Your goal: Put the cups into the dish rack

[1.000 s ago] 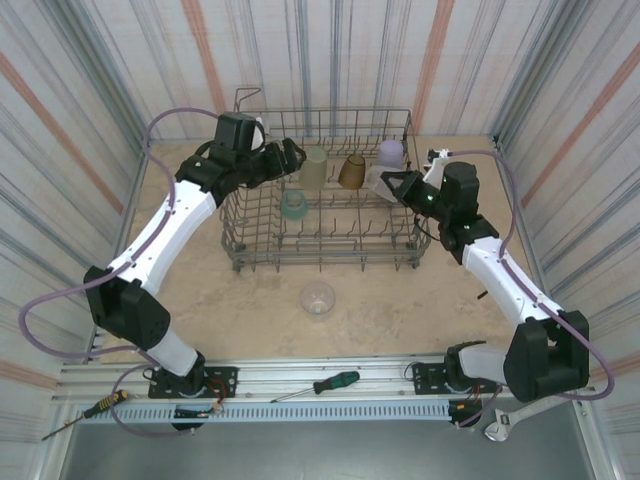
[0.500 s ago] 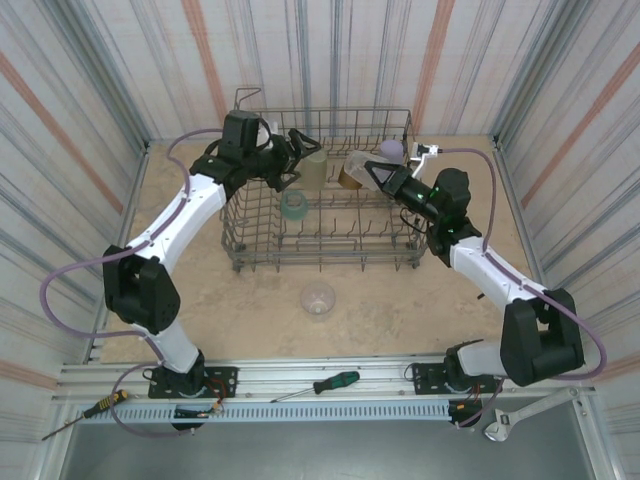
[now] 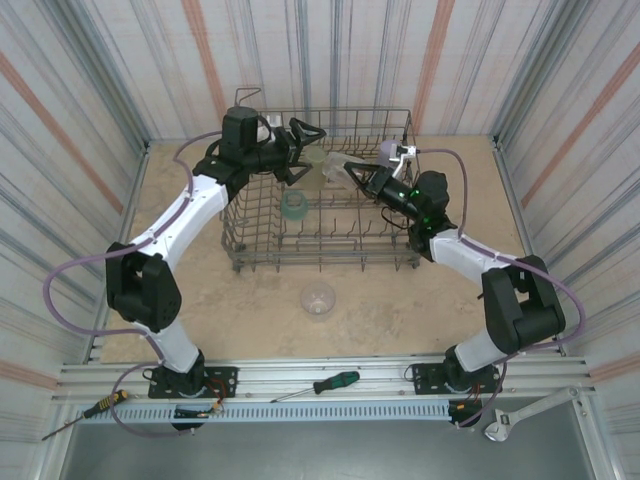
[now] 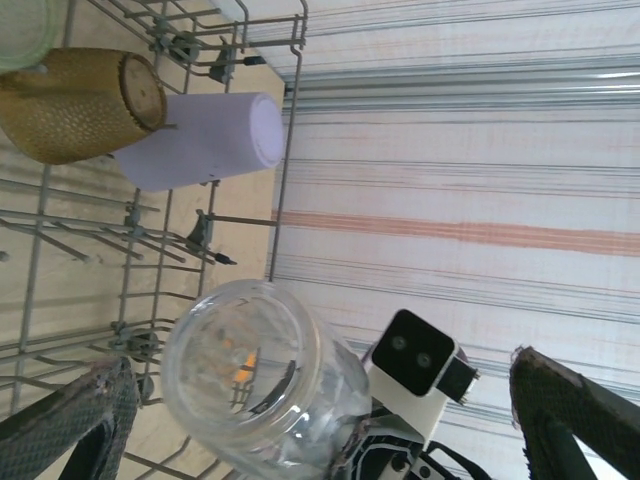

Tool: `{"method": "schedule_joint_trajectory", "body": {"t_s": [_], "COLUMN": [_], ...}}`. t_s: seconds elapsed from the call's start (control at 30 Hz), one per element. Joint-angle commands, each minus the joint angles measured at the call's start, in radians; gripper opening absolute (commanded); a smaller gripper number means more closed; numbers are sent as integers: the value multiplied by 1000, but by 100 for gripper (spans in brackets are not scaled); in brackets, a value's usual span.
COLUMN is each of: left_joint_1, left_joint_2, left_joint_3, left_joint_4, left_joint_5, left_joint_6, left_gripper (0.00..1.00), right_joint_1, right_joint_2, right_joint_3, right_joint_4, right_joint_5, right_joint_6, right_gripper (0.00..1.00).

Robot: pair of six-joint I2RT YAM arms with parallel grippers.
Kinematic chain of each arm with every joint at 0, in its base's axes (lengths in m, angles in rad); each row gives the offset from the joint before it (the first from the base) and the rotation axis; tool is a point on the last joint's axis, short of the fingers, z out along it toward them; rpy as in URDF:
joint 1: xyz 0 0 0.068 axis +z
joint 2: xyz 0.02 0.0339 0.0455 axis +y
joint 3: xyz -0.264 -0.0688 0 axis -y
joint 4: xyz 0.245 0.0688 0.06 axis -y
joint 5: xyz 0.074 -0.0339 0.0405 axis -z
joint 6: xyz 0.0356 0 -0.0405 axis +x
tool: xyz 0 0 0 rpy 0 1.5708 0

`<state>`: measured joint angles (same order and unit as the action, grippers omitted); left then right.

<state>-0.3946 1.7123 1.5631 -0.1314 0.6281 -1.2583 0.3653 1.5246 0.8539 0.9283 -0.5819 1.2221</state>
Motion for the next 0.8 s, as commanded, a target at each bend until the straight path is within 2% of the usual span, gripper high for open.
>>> {"method": "schedule_joint_trajectory", "body": {"t_s": [0.0, 0.4, 0.5, 0.57, 0.77], "left_joint_1": [-3, -8, -12, -15, -15], "left_joint_2": [16, 38, 46, 42, 36], "left_joint_3": [-35, -53, -56, -61, -80], "left_joint_4": [83, 116, 148, 154, 200], "left_joint_5": [56, 94, 112, 110, 132], "left_joint_6": [-67, -104, -127, -131, -138], "left_gripper": [99, 99, 95, 90, 59], "right_joint_1": [9, 51, 64, 73, 69], "right_joint_2": [14, 72, 96, 110, 122], "right_joint_3": [54, 108, 120, 121, 114], "right_joint_4": [124, 175, 194, 206, 190], "right_joint_5": [-20, -26, -25, -22, -4], "right_joint_6": [51, 75, 85, 92, 96], "right_gripper": [0, 0, 0, 0, 0]}}
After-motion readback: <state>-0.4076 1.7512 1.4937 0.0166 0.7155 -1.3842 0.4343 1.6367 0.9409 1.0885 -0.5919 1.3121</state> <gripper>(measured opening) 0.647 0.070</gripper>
